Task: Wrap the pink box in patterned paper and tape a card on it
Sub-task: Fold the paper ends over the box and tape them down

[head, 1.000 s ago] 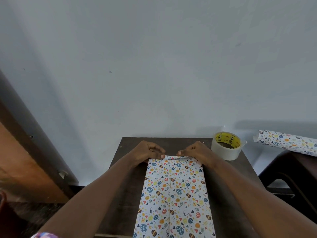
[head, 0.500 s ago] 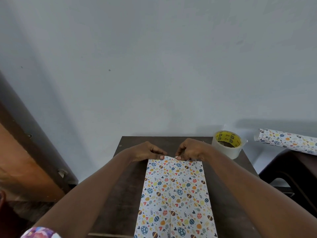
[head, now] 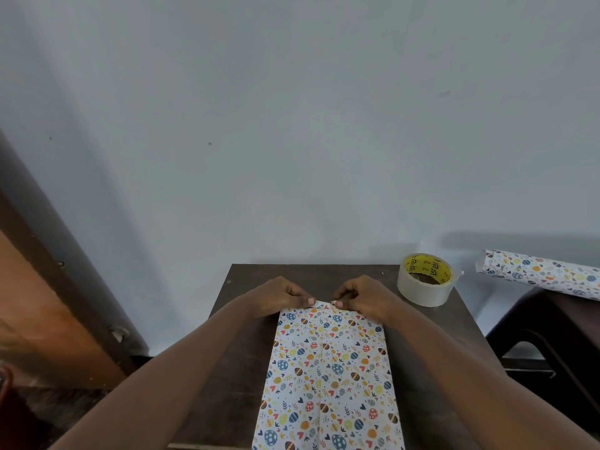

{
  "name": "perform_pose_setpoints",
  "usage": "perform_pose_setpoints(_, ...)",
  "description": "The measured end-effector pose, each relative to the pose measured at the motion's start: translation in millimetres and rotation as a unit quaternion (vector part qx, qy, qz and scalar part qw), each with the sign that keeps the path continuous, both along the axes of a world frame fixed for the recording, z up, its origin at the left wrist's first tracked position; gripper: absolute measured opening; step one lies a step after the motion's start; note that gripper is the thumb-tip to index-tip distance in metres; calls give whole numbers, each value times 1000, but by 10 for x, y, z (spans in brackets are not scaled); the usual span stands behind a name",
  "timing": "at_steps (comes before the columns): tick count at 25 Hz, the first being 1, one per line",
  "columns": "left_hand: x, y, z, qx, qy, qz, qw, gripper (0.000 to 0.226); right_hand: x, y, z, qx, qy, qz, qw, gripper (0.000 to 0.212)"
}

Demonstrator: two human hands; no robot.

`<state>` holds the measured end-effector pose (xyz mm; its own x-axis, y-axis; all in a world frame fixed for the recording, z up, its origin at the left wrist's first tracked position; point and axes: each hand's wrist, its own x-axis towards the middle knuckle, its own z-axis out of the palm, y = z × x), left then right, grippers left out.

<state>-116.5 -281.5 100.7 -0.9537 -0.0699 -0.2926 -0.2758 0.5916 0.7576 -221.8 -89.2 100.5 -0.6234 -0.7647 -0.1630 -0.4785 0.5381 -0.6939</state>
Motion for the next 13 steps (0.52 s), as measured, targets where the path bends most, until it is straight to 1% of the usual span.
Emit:
perform_pose_setpoints(5, -53, -12, 21, 63, -24, 56, 996, 28, -53, -13, 53, 30, -59, 25, 998, 24)
perform_pose_setpoints(11, -29, -48, -59, 26, 26, 51, 998, 24, -71, -49, 0, -13, -72, -35, 997, 6)
perform_pose_setpoints(13, -10, -32, -70, 29, 35, 63, 997, 22, -58, -51, -1, -17, -60, -44, 997, 7)
